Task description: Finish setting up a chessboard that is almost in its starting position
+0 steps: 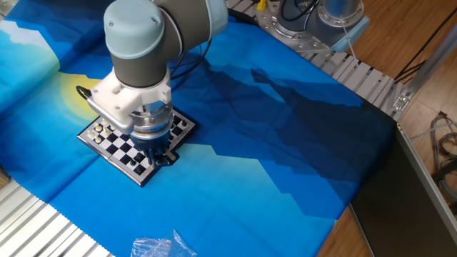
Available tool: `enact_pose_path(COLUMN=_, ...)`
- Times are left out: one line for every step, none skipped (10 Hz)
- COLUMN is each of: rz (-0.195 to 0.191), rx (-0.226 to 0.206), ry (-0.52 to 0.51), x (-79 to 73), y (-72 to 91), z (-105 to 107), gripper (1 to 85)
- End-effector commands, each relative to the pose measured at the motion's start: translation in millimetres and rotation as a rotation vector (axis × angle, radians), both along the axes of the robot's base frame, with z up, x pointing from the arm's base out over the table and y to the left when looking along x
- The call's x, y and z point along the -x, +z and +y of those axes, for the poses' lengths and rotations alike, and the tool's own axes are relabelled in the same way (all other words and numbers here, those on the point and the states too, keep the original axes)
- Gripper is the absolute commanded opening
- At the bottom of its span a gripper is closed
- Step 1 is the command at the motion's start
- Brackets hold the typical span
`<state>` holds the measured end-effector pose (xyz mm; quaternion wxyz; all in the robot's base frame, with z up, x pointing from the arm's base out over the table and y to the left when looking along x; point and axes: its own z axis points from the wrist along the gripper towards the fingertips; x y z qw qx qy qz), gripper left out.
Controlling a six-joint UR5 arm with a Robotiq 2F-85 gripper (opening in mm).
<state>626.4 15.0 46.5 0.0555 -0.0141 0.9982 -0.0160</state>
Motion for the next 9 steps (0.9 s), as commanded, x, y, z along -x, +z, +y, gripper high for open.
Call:
enact_pose_path(rz=0.007, rx=-0.007, ry=0.015, x=1.3, y=0.8, z=0.9, gripper=1.0)
enact_pose_path(rz=0.005, rx=-0.005, ry=0.018, x=0.9, y=0.8, z=0.5, gripper=1.0)
enact_pose_path(rz=0.004, rx=-0.005, ry=0.022, x=0.5, y=0.9, z=0.5, gripper=1.0)
enact_pose_path(rz=0.004, rx=-0.004, ry=0.029, x=0.5, y=0.9, z=0.5, gripper=1.0)
enact_pose_path(rz=0.003, rx=-0.003, ry=0.039, x=0.2, y=0.9, z=0.5, gripper=1.0)
enact_pose_path(rz=0.003, rx=-0.006, ry=0.048, x=0.2, y=0.9, z=1.6, gripper=1.0)
enact_pose_path(rz=0.002, rx=-0.004, ry=0.053, x=-0.2, y=0.9, z=1.2, gripper=1.0)
enact_pose_path(rz=0.002, rx=-0.006, ry=0.050, x=-0.2, y=0.9, z=1.6, gripper=1.0)
enact_pose_path(rz=0.002, rx=-0.010, ry=0.045, x=-0.2, y=0.9, z=2.4, gripper=1.0)
